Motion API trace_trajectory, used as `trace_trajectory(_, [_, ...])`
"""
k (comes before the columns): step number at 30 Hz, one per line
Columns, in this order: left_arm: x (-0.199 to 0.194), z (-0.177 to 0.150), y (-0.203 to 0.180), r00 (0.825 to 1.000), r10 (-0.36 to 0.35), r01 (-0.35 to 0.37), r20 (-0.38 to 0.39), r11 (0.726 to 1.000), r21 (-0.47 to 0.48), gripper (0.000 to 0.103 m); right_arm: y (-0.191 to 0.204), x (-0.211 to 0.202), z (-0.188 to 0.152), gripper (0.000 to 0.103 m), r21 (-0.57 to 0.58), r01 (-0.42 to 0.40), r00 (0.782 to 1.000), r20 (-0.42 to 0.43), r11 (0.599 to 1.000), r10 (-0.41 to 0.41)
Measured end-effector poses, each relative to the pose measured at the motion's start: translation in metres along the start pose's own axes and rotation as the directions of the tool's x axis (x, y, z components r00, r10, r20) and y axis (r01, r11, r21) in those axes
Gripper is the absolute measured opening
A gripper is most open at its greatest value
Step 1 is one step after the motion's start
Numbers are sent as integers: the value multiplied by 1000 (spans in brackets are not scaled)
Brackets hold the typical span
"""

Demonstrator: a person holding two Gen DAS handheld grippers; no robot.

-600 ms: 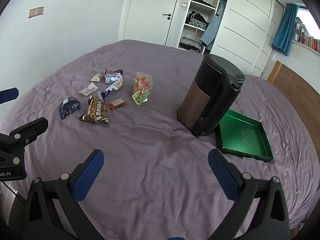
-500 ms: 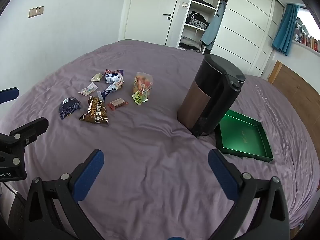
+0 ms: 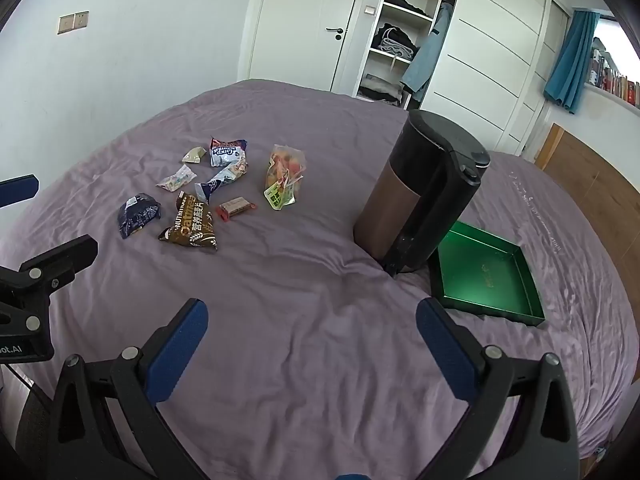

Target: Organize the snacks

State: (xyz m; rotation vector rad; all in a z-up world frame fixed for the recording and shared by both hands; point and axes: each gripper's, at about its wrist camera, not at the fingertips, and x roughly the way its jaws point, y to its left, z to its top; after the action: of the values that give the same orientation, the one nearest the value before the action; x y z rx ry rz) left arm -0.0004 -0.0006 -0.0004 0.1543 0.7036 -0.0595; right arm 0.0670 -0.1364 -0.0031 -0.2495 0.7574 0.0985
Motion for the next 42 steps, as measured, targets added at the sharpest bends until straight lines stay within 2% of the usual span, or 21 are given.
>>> trace_trajectory(42, [0, -4, -9, 1000, -12, 12, -11, 1000, -2, 102, -4, 0, -2, 103, 6, 7, 1000, -2, 1000, -7])
